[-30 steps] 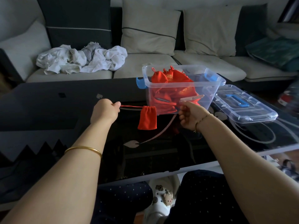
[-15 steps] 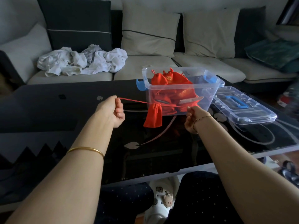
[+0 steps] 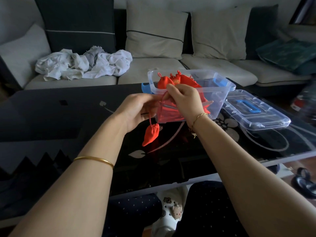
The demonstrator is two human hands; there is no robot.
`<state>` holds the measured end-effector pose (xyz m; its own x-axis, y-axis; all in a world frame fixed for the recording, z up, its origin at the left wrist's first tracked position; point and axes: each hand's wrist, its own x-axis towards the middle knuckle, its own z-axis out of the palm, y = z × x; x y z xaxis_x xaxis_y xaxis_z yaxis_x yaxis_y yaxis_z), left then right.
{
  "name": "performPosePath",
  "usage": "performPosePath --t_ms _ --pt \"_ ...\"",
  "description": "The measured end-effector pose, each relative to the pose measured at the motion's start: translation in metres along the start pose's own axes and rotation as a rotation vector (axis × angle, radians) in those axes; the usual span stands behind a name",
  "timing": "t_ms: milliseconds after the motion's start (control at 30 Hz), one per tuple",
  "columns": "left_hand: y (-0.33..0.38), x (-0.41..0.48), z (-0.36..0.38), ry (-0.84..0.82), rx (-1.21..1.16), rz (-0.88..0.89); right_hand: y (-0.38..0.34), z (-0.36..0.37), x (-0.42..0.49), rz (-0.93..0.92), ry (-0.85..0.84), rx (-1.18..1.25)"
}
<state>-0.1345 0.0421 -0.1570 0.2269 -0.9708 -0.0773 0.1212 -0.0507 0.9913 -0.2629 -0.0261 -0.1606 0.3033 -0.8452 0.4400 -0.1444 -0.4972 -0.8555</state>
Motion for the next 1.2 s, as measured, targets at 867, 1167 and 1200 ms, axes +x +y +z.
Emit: performPosePath --t_ms 867,1167,1200 --pt "-0.012 0.005 0.001 0.089 0.153 0.07 0.009 -0.003 -0.01 0.471 -0.539 -0.047" --pt "-0.016 0.009 0.0 -0.055 0.507 0.278 0.018 0.01 -0.006 0.331 -0.31 0.095" --pt "-0.016 0.009 0.0 -0.056 0.572 0.327 0.018 0.01 -0.008 0.358 -0.33 0.167"
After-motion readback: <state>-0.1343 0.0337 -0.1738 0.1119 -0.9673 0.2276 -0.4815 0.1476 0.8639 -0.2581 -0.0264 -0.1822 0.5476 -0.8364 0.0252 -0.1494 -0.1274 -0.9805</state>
